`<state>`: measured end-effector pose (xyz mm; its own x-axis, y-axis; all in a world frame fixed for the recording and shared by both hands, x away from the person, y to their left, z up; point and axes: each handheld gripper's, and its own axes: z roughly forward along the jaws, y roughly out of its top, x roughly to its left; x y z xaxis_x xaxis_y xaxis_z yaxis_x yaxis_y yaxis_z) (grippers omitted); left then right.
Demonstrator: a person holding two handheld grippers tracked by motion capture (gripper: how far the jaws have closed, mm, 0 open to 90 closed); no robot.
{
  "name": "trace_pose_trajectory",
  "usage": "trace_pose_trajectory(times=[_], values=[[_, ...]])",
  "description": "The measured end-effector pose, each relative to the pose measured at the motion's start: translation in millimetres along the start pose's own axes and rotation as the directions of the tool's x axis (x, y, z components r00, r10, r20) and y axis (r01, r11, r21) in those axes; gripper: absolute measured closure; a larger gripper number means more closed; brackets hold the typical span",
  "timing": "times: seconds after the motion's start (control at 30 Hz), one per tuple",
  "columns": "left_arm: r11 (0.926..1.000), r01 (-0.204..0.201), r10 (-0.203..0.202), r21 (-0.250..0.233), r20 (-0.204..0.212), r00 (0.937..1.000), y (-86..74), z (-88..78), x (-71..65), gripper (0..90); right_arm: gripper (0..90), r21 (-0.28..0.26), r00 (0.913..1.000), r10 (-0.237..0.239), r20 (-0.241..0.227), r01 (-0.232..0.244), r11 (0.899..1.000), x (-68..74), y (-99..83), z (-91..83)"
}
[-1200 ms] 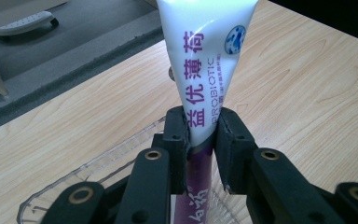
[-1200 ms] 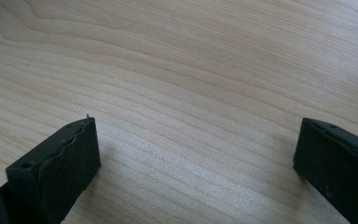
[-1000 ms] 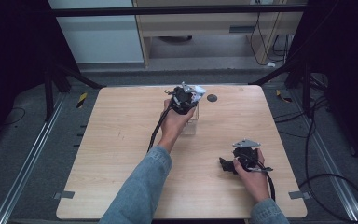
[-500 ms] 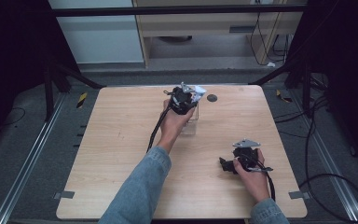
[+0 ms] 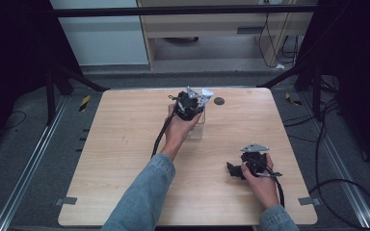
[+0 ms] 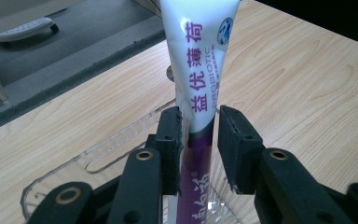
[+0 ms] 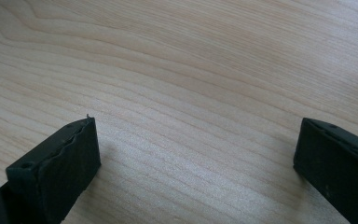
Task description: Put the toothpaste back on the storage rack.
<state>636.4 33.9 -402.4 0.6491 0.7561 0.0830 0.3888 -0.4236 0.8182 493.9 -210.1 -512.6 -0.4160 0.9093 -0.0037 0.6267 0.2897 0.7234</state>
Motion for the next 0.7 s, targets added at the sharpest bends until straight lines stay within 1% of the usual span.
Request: trace_pose_trajectory(times=[0.07,0.27,0.4,0.53,0.63,0.7], values=[[1.0,0.0,0.0,-0.001,-0.006,1.0,-1.1,-1.4,0.8,67.1,0.5,0.0,1.0,-0.001,0.0,0.001,1.0,0.0,0.0,0.0],[0.9999,-0.003,0.003,-0.015,-0.003,1.0,-3.5,-9.0,1.8,66.6,0.5,0.002,1.0,0.003,-0.002,-0.003,1.0,0.2,0.4,0.0],[0.9997,-0.018,0.018,-0.017,0.002,0.9998,-5.1,-13.8,-0.3,65.5,0.5,0.003,1.0,0.005,0.0,-0.005,1.0,0.3,0.6,0.2],[0.9991,-0.029,0.029,-0.03,0.005,0.9996,-7.1,-18.8,-3.2,62.6,0.5,0.004,1.0,0.006,0.001,-0.006,1.0,0.4,0.7,0.2],[0.9987,-0.037,0.037,-0.036,0.001,0.9993,-8.1,-23.5,-2.8,61.7,0.5,0.004,1.0,0.005,0.001,-0.005,1.0,0.4,0.7,0.3],[0.9986,-0.037,0.038,-0.038,0.006,0.9993,-8.4,-26.0,-2.0,60.9,0.5,0.002,1.0,0.001,0.003,-0.001,1.0,0.2,0.6,0.5]])
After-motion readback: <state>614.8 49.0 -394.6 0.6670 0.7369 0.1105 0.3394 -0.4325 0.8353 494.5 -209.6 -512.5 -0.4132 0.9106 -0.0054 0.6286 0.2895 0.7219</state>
